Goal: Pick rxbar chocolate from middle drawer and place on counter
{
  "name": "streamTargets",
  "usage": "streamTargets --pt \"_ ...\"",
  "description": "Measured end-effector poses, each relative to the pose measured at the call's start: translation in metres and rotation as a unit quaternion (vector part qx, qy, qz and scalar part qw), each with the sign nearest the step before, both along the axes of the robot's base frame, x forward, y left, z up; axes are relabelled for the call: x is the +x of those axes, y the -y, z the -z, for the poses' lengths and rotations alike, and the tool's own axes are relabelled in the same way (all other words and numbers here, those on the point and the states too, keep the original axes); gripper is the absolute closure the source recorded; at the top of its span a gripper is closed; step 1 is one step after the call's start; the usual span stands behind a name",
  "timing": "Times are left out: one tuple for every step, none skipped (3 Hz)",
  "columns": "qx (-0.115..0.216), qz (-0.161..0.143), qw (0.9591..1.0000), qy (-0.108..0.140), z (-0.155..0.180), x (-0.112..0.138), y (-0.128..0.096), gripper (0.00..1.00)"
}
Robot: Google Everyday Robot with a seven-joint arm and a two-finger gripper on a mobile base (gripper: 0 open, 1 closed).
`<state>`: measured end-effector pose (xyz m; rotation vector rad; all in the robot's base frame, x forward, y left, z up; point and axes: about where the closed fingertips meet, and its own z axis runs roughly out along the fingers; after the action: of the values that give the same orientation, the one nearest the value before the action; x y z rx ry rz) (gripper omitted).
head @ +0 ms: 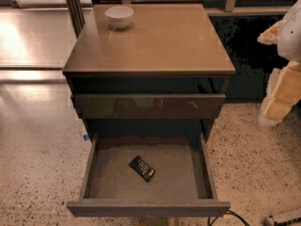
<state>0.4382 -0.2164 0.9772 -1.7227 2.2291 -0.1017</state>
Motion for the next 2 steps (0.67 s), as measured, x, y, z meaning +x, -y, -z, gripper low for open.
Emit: streamTargets --pt "0.002 -0.002 1.0000 0.000 0.003 0.000 -0.001 0.00" --pt "0.015 -0.016 0.9998 -0.003 0.027 0.001 -0.006 0.00"
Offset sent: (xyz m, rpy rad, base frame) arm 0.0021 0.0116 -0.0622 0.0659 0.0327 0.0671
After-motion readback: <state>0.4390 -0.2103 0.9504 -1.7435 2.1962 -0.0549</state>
